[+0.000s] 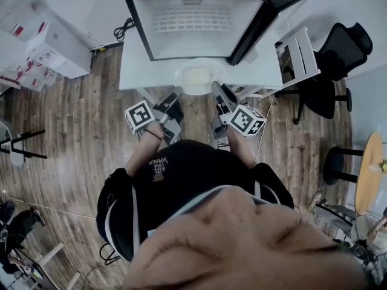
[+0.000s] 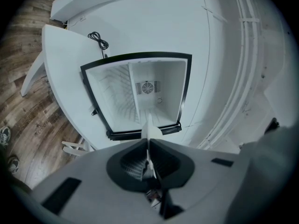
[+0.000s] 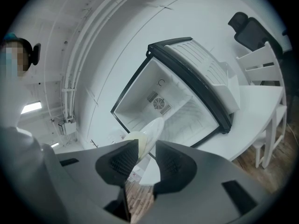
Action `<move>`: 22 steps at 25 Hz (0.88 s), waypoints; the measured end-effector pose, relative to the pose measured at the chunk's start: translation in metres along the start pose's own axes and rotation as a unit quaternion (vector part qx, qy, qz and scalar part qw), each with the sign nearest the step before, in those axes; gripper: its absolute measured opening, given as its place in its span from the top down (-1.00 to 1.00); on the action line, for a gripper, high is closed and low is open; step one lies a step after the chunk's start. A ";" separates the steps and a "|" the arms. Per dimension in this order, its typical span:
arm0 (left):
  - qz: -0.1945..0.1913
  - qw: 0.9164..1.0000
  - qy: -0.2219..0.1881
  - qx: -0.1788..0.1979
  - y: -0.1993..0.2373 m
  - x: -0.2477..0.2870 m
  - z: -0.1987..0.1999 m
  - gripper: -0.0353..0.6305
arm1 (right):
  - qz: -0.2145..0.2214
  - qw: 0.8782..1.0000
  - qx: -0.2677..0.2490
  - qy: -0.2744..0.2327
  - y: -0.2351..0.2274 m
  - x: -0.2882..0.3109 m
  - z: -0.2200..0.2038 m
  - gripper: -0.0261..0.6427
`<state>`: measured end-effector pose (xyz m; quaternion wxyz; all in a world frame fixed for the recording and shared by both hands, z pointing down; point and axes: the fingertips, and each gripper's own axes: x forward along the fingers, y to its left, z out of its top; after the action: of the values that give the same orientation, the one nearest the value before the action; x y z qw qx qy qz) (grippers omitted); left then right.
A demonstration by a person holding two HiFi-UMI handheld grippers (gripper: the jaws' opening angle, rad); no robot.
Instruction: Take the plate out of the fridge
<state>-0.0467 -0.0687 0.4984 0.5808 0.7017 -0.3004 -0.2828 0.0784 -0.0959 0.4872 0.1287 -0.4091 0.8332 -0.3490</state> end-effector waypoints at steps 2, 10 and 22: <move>0.001 1.000 -0.003 0.001 0.000 -0.001 -0.001 0.80 | 0.002 1.000 0.001 0.002 0.000 -0.001 -0.001 0.56; 0.005 1.000 -0.015 -0.004 0.003 -0.008 -0.009 0.80 | 0.007 1.000 0.002 0.013 0.000 -0.006 -0.006 0.56; 0.008 1.000 -0.024 -0.001 0.004 -0.021 -0.024 0.80 | 0.013 1.000 0.004 0.019 0.003 -0.021 -0.017 0.56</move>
<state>-0.0430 -0.0378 0.5071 0.5768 0.6914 -0.3197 -0.2951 0.0817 -0.0702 0.4955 0.1193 -0.3912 0.8394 -0.3580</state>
